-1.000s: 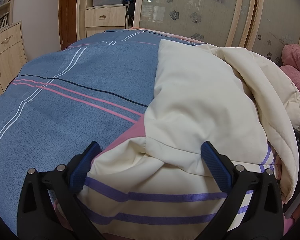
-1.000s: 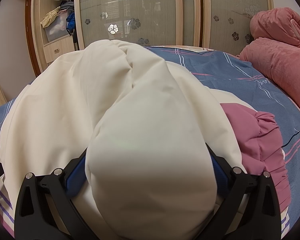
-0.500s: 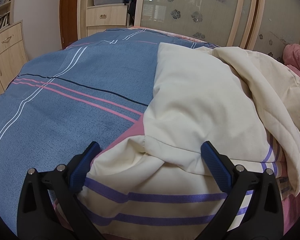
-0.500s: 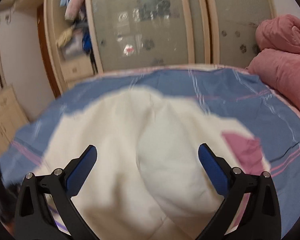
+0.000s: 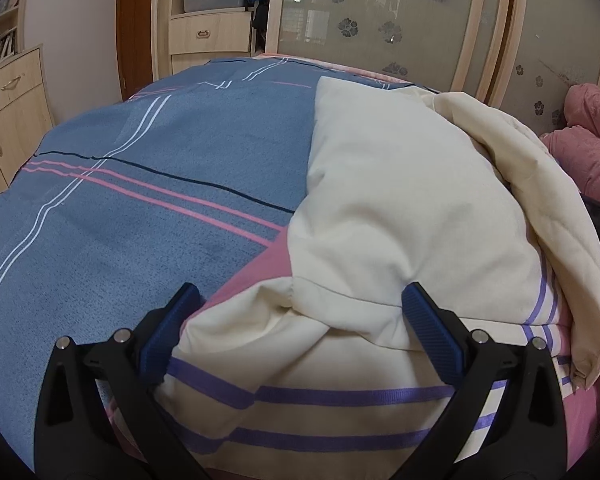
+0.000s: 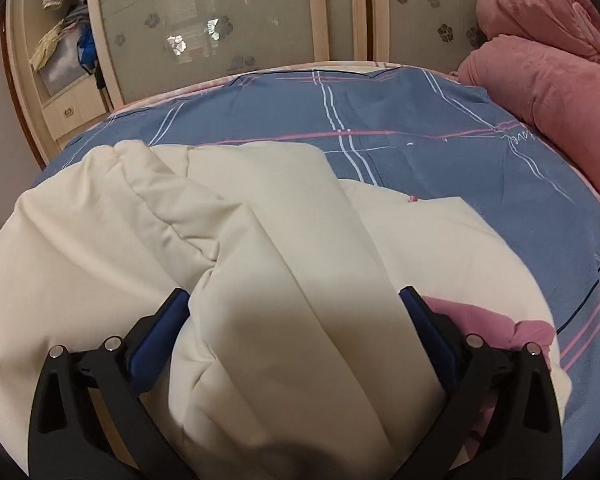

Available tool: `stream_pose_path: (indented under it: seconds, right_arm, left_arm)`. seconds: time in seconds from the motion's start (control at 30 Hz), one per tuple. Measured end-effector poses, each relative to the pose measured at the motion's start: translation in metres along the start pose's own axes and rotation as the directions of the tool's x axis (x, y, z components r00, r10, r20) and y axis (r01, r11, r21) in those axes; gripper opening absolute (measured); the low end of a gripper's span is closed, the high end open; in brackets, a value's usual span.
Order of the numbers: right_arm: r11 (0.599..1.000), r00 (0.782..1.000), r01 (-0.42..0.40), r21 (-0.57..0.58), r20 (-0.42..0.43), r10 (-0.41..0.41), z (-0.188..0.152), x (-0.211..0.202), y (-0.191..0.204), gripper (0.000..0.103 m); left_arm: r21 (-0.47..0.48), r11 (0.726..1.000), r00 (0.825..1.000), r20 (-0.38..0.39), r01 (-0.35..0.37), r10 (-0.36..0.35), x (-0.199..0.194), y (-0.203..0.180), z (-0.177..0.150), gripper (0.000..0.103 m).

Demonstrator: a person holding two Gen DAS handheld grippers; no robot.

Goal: Fold large clothes

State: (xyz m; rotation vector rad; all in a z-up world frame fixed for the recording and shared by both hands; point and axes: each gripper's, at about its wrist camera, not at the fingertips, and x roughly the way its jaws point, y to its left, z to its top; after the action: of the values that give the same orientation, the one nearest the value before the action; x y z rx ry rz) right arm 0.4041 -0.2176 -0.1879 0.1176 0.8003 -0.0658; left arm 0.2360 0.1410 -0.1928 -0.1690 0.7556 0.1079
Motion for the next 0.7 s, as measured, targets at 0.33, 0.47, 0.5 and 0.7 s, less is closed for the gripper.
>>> stream_pose_path:
  seconds: [0.33,0.47,0.5,0.7]
  right_arm:
    - [0.984,0.97,-0.179,-0.01,0.164,0.179,-0.041,-0.102,-0.008,0.102]
    - [0.991,0.999,-0.012,-0.137,0.044,0.018,-0.064,-0.057,0.005,0.102]
    - [0.986,1.0,0.01,-0.166,0.029,-0.005,-0.074,-0.049,0.01,0.102]
    - [0.984,0.999,0.03,-0.175,0.016,-0.027,-0.07,-0.044,0.014,0.102]
  left_arm:
    - [-0.002,1.0,1.0,-0.005,-0.006,0.006,0.001,-0.002,0.001,0.101]
    - [-0.001,1.0,1.0,-0.005,-0.006,0.006,0.0,-0.001,0.001,0.101]
    - [-0.001,1.0,1.0,-0.003,-0.004,0.004,0.0,-0.001,0.001,0.101]
    - [0.001,1.0,1.0,-0.006,-0.01,0.01,0.002,-0.005,0.002,0.101]
